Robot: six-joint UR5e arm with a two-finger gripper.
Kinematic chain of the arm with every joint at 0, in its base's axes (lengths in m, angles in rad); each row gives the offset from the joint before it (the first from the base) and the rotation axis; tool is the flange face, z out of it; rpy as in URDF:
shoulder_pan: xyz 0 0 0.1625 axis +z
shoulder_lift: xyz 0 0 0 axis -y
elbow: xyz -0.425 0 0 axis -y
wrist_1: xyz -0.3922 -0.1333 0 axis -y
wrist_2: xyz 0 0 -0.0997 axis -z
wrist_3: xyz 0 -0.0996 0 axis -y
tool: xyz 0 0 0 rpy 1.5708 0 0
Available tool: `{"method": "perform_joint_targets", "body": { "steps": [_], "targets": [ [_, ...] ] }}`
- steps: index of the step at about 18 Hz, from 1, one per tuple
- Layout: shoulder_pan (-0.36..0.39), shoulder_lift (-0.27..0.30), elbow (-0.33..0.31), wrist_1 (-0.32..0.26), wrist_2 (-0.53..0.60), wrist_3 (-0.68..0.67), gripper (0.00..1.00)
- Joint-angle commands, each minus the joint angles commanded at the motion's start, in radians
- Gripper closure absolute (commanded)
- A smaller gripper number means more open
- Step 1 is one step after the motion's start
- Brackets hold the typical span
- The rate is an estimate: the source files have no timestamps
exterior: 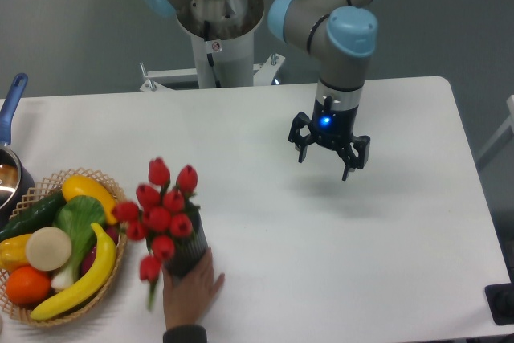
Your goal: Insert the flowers into the vase
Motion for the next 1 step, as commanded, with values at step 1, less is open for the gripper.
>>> {"method": "perform_joint_targets", "body": {
  "steps": [1],
  "targets": [
    [-0.006,0.000,-0.008,0.000,0.012,-0.002,0.00]
  ]
}}
